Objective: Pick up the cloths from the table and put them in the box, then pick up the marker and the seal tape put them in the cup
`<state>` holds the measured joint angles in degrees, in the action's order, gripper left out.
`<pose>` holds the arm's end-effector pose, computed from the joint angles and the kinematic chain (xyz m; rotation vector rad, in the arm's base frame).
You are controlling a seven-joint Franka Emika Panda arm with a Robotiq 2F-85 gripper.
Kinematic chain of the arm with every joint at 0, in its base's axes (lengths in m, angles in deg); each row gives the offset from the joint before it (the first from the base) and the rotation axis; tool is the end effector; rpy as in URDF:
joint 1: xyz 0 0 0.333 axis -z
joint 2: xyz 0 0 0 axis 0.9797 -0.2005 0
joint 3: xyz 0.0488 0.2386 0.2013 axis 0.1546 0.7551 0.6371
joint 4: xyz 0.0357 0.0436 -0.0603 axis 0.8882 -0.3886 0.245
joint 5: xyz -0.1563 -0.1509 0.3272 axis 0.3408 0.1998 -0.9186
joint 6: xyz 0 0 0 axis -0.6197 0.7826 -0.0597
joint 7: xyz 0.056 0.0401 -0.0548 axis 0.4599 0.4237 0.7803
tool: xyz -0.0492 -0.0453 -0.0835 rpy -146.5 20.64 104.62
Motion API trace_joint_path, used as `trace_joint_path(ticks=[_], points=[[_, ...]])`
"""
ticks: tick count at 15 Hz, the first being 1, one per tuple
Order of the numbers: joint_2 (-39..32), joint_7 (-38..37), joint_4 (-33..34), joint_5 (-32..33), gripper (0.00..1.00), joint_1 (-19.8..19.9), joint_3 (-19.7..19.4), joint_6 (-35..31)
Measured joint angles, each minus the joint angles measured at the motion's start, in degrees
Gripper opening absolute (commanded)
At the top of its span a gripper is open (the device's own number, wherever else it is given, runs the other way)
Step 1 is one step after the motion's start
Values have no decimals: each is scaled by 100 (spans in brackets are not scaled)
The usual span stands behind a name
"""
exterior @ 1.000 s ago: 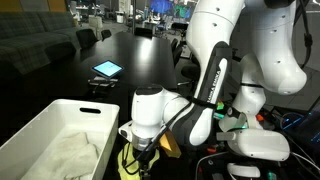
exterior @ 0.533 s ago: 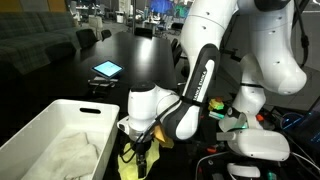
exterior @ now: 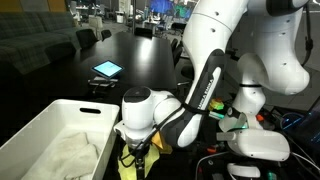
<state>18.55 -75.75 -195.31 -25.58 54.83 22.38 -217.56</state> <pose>0.4673 0.2483 0.1148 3.0954 0.4379 -0.0953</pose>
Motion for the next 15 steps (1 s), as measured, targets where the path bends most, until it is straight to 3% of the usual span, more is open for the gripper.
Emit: trace_joint_path(ticks=[5, 6, 7, 15], points=[[-246, -399, 270, 39, 100, -223, -73, 235], [-310, -427, 321, 39, 90, -223, -75, 234], [-376, -444, 380, 39, 74, -217, -79, 232], [-644, -483, 623, -21, 15, -148, -68, 196]])
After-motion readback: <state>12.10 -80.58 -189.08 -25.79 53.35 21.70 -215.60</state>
